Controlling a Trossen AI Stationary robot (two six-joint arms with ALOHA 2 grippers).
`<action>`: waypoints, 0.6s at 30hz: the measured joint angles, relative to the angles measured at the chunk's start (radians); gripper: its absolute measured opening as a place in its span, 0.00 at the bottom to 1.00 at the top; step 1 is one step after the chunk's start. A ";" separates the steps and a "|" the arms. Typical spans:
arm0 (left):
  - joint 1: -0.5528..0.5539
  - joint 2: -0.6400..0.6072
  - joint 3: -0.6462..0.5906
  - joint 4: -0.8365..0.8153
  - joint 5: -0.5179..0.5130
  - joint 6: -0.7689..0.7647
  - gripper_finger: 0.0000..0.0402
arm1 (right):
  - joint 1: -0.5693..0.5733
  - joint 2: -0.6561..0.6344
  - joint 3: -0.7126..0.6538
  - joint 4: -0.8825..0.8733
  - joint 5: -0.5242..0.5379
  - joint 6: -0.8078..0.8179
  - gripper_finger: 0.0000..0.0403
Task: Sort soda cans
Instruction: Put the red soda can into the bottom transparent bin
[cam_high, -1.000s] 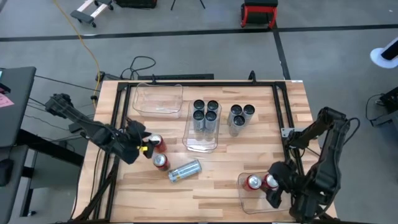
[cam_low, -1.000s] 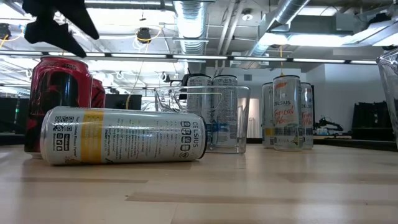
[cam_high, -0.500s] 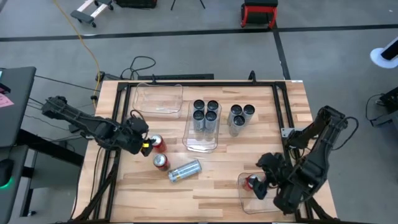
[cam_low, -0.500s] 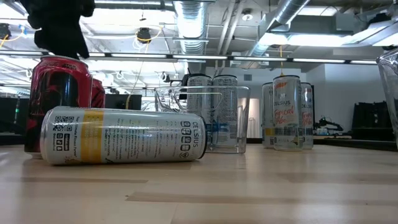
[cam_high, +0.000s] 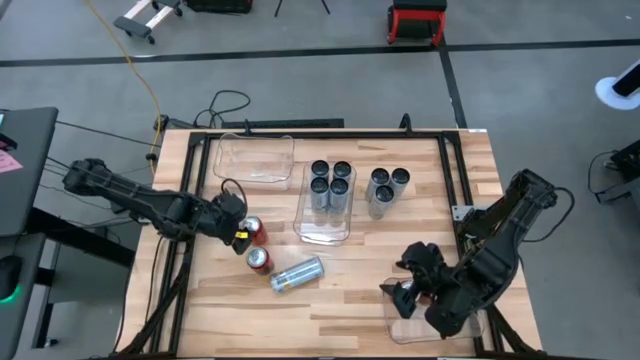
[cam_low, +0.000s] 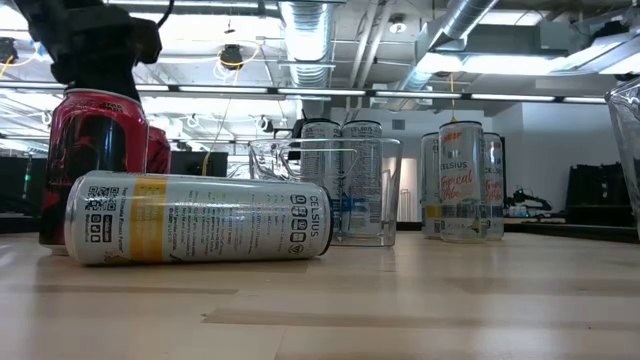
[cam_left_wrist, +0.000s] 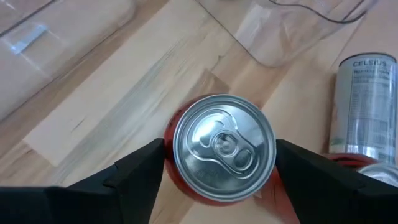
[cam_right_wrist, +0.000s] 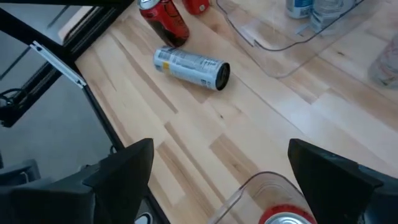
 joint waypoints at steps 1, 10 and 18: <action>0.000 0.002 -0.007 0.007 -0.001 -0.010 0.73 | 0.000 0.000 0.000 0.005 0.000 0.000 0.96; -0.001 0.001 -0.053 0.041 -0.009 0.002 0.73 | -0.006 0.000 0.000 0.013 0.000 0.000 0.96; 0.006 0.016 -0.058 0.105 -0.023 0.078 0.73 | -0.033 0.000 0.000 0.031 0.000 -0.007 0.96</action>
